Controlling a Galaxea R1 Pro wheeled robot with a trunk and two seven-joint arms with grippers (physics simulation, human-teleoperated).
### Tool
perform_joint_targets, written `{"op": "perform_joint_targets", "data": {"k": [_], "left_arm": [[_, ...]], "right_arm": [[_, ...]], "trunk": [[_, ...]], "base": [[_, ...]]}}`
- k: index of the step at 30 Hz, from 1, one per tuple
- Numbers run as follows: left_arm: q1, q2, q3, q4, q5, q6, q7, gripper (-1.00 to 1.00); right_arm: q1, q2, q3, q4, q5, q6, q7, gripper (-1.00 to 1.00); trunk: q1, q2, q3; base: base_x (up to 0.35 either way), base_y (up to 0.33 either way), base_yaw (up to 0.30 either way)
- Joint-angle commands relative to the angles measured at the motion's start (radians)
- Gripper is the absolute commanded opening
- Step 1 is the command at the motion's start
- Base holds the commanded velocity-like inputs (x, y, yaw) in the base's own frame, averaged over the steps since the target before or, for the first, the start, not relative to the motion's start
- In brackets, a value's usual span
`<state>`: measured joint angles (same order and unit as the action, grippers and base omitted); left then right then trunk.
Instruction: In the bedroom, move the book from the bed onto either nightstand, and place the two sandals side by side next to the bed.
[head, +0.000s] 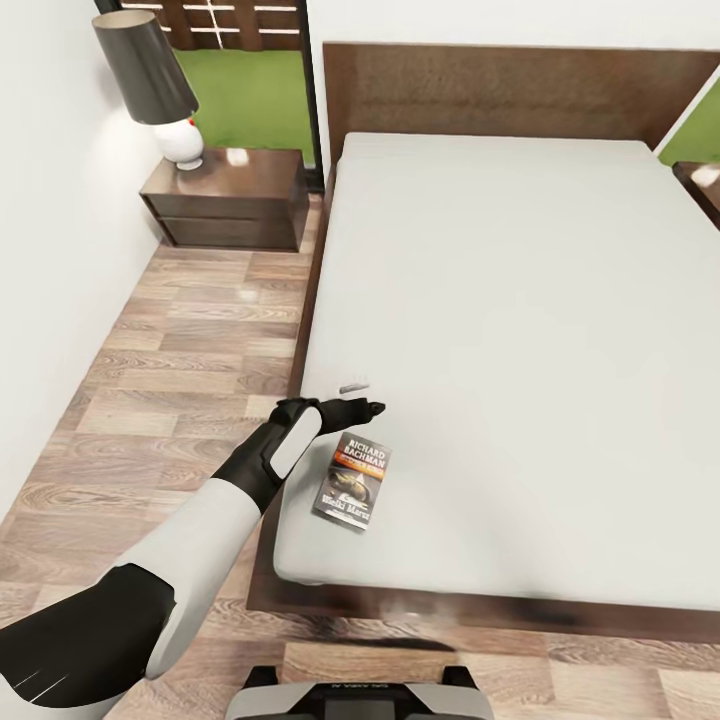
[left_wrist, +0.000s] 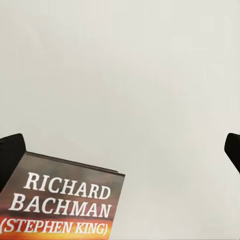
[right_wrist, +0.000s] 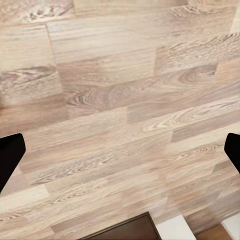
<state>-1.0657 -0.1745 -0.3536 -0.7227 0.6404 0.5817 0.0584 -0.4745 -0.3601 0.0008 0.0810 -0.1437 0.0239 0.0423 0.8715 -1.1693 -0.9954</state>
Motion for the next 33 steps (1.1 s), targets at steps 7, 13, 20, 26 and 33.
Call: {"op": "perform_joint_targets", "data": {"k": [7,13,20,26,33], "left_arm": [[0.0,0.0,-0.002,-0.001,0.008,0.001,0.005,1.0],[0.002,0.0,-0.002,-0.001,0.008,0.0,0.004,1.0],[0.003,0.0,-0.002,-0.001,0.008,-0.007,0.004,1.0],[0.003,0.0,-0.002,0.0,0.009,-0.061,0.004,1.0],[0.003,0.0,-0.002,0.001,0.011,-0.074,0.004,1.0]], "right_arm": [[-0.001,0.0,0.001,0.002,-0.01,0.001,0.004,1.0],[-0.001,0.0,0.001,0.002,-0.01,0.001,0.004,1.0],[-0.001,0.0,0.001,0.002,-0.01,0.001,0.004,1.0],[-0.001,0.0,0.001,0.002,-0.01,0.001,0.004,1.0],[-0.001,0.0,0.001,0.002,-0.01,0.001,0.004,1.0]], "trunk": [[0.027,-0.05,-0.023],[0.05,-0.092,-0.041],[0.077,-0.141,-0.063],[0.1,-0.183,-0.082],[0.127,-0.232,-0.104]], "base": [[0.0,0.0,0.0],[0.0,0.0,0.0],[0.0,0.0,0.0],[0.0,0.0,0.0],[0.0,0.0,0.0]]}}
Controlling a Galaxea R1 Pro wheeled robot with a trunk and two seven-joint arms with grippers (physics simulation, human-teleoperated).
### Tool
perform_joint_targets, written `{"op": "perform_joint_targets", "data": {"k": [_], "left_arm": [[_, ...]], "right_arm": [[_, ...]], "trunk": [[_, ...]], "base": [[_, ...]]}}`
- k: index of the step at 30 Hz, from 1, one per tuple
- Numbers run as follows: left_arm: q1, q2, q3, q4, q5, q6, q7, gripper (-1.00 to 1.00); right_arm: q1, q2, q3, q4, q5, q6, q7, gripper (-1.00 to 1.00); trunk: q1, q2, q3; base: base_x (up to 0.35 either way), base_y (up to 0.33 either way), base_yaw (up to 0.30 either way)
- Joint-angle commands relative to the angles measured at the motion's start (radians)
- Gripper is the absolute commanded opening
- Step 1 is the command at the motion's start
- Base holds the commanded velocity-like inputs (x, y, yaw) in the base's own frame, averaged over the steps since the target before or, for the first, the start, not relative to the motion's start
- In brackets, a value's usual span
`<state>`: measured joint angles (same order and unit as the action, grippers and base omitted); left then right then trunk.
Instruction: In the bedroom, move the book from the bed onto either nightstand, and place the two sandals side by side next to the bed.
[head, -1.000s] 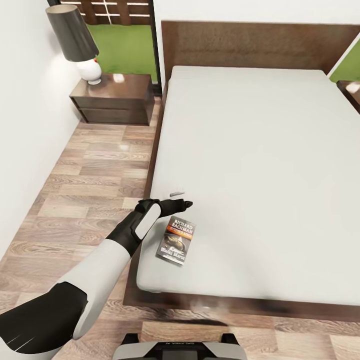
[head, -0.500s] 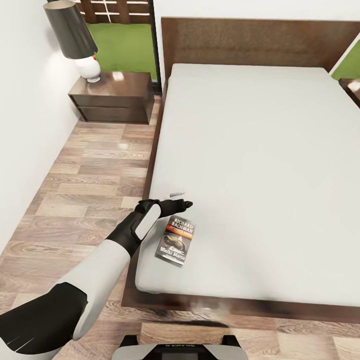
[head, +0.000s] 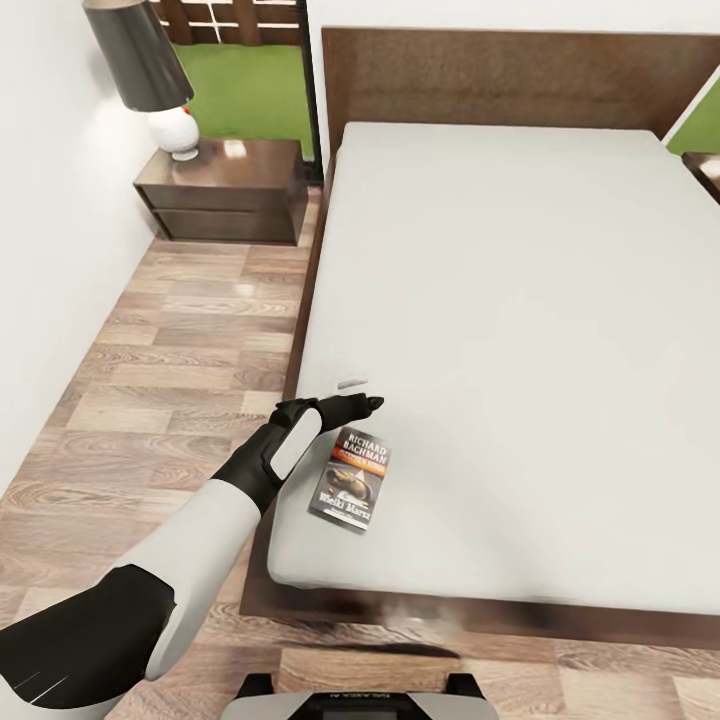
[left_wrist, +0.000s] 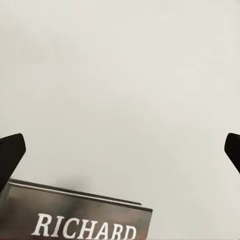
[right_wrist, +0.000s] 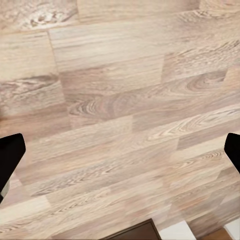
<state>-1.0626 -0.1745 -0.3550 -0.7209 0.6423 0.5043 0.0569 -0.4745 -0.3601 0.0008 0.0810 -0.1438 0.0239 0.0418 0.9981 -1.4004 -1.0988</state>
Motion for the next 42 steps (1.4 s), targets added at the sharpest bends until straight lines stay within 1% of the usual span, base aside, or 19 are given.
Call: {"op": "perform_joint_targets", "data": {"k": [1,32,42], "left_arm": [[0.0,0.0,-0.001,-0.001,0.009,0.003,0.006,1.0],[0.0,0.0,-0.001,0.002,0.008,0.004,0.006,1.0],[0.001,0.0,0.0,0.002,0.008,0.003,0.006,1.0]], "right_arm": [[-0.001,0.0,0.001,0.002,-0.01,0.001,0.004,1.0],[-0.001,0.0,0.001,0.002,-0.01,0.001,0.005,1.0],[-0.001,0.0,0.001,0.002,-0.01,0.001,0.004,1.0]], "trunk": [[0.004,-0.008,-0.004],[0.123,-0.225,-0.101],[0.123,-0.225,-0.101]], "base": [[0.0,0.0,0.0],[0.0,0.0,0.0],[0.0,0.0,0.0]]}}
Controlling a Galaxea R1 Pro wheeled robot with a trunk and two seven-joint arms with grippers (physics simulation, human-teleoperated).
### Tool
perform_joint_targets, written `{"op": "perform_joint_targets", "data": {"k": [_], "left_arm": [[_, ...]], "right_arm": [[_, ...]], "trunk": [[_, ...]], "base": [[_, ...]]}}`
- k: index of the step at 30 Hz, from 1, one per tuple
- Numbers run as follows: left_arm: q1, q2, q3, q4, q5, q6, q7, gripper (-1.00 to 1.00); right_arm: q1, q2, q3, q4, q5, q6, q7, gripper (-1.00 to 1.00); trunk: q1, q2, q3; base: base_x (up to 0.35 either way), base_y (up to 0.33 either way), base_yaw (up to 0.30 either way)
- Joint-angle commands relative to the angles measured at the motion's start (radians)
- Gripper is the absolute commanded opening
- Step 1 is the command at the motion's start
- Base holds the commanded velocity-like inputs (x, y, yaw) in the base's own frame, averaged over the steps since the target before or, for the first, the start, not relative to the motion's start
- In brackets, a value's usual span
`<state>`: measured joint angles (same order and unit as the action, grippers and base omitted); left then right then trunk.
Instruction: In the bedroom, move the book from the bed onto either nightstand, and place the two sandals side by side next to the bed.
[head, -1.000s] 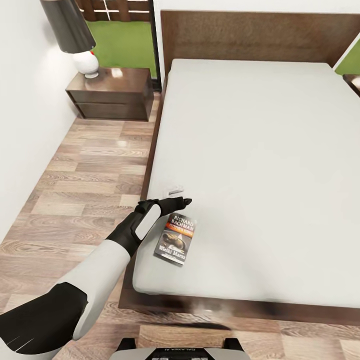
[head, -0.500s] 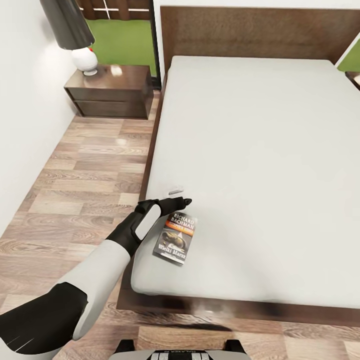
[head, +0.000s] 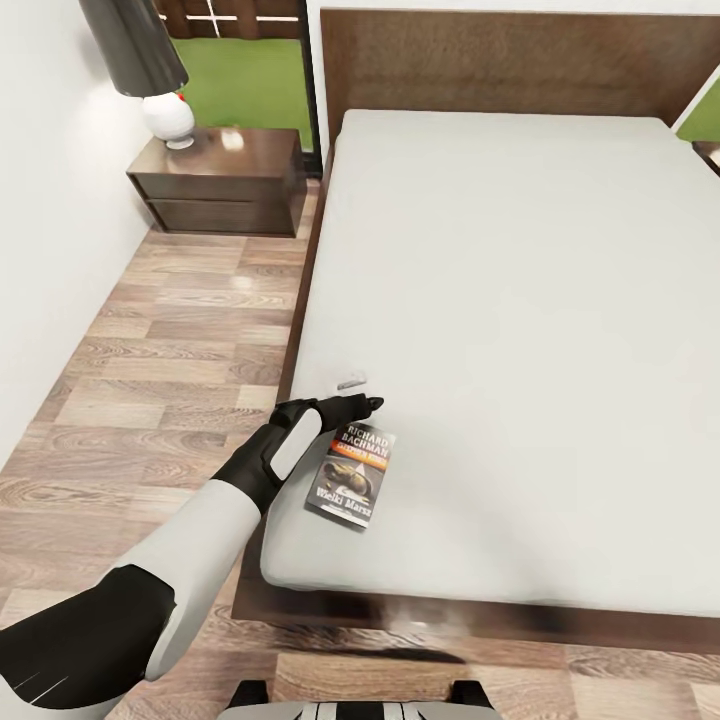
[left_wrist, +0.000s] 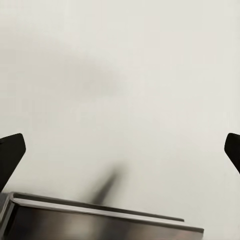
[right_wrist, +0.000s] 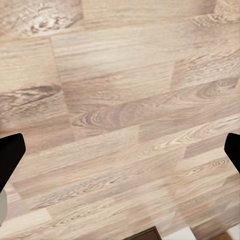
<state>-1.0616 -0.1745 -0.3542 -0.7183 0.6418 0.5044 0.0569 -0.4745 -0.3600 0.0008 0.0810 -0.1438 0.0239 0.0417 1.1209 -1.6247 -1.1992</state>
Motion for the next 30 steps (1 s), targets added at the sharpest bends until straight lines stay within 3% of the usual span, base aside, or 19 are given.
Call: {"op": "perform_joint_targets", "data": {"k": [1,9,21,30], "left_arm": [[0.0,0.0,-0.001,-0.001,0.009,0.003,0.006,1.0],[0.0,0.0,-0.002,0.0,0.009,0.003,0.006,1.0],[0.0,0.0,0.0,0.003,0.01,0.003,0.006,1.0],[0.0,0.0,0.0,0.005,0.01,0.003,0.007,1.0]], "right_arm": [[-0.001,0.0,0.001,0.002,-0.01,0.001,0.004,1.0],[-0.001,0.0,0.001,0.002,-0.01,0.001,0.004,1.0],[-0.001,0.0,0.001,0.002,-0.01,0.001,0.004,1.0],[-0.001,0.0,0.001,0.002,-0.01,0.001,0.004,1.0]], "trunk": [[0.0,0.0,0.0],[0.0,0.0,0.0],[0.0,0.0,0.0],[0.034,-0.063,-0.029]], "base": [[0.0,-0.018,0.0],[0.0,-0.149,0.0],[0.0,-0.014,0.0],[0.0,0.0,0.0]]}}
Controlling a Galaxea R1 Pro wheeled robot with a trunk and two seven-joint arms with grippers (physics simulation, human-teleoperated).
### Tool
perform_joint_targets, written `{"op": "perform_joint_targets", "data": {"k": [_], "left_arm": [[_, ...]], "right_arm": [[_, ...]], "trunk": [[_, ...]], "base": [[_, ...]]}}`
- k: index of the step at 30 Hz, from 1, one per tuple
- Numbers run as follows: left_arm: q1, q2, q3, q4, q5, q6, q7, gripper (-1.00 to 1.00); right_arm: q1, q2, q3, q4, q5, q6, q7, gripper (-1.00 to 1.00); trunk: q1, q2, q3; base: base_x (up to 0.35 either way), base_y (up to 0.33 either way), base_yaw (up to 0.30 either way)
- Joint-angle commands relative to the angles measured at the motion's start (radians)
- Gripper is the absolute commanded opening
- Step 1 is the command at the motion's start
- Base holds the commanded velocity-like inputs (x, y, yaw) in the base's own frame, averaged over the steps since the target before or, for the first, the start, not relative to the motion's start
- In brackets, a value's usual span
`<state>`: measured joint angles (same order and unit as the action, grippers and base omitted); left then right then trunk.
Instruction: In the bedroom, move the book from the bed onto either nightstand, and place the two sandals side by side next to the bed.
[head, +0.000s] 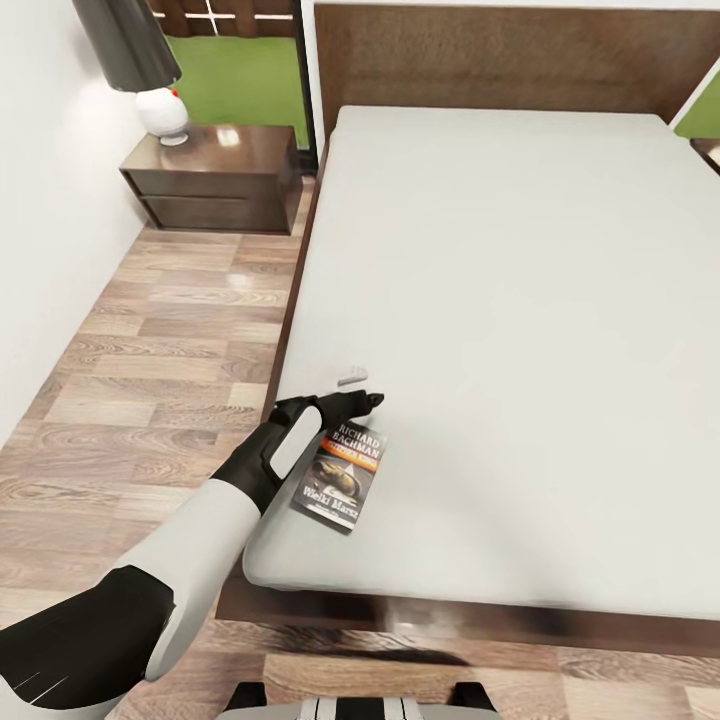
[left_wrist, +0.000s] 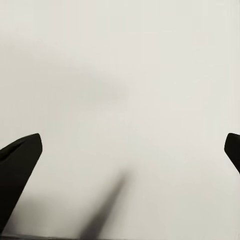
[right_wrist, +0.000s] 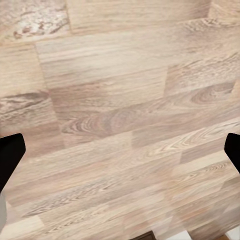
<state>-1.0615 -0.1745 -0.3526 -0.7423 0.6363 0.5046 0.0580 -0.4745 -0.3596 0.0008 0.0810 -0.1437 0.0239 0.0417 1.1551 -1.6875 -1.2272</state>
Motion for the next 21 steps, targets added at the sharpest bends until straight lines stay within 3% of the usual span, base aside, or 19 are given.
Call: {"op": "perform_joint_targets", "data": {"k": [1,17,21], "left_arm": [[0.0,0.0,-0.002,0.029,0.015,0.003,0.006,1.0],[0.0,0.0,-0.002,0.029,0.014,0.002,0.006,1.0],[0.0,0.0,-0.002,0.029,0.014,0.003,0.006,1.0]], "right_arm": [[-0.001,0.0,0.001,0.002,-0.01,0.001,0.004,1.0],[-0.001,0.0,0.001,0.002,-0.01,0.001,0.004,1.0],[-0.001,0.0,0.001,0.002,-0.01,0.001,0.005,1.0]], "trunk": [[0.004,-0.007,-0.004],[0.008,-0.014,-0.007],[0.008,-0.014,-0.007]], "base": [[0.0,0.0,0.0],[-0.002,0.0,0.0],[-0.187,0.0,0.0]]}}
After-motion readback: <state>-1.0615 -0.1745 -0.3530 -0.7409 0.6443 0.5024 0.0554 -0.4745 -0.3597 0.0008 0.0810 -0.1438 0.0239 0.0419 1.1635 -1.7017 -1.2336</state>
